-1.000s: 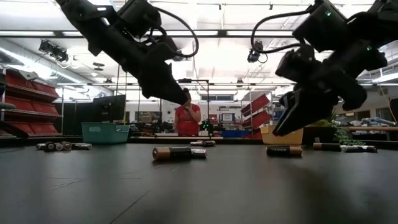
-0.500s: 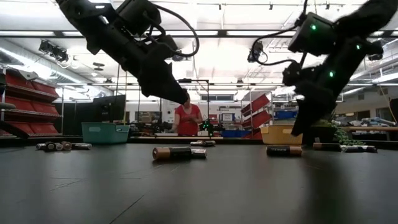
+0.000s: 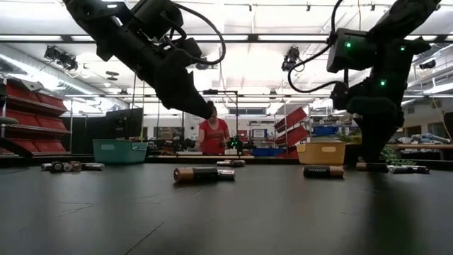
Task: Sort batteries
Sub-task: Put the black battery into the yellow bin
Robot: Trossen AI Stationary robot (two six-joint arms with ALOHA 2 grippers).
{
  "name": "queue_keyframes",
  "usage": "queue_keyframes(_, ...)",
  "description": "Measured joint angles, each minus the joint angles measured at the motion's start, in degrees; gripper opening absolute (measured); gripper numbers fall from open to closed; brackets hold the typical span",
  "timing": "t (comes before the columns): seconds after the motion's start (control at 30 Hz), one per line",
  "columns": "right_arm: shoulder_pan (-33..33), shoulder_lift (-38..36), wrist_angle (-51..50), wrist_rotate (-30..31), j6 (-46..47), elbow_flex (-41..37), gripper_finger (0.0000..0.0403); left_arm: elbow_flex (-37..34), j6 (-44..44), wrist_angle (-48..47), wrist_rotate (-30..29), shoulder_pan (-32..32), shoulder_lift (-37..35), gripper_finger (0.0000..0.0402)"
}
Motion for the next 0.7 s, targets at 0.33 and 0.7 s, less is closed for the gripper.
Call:
queue_keyframes(0.33, -0.77, 5.58, -2.03, -2.06, 0.60, 0.26, 0.0115, 0.00, 0.04, -1.30, 0.00, -1.59, 0.00, 0.0140)
queue_keyframes(0.7, -0.70, 7.17, -1.00, -3.16, -1.69, 0.29, 0.0047, -0.02, 0.43, -2.06, 0.00, -1.81, 0.00, 0.0140)
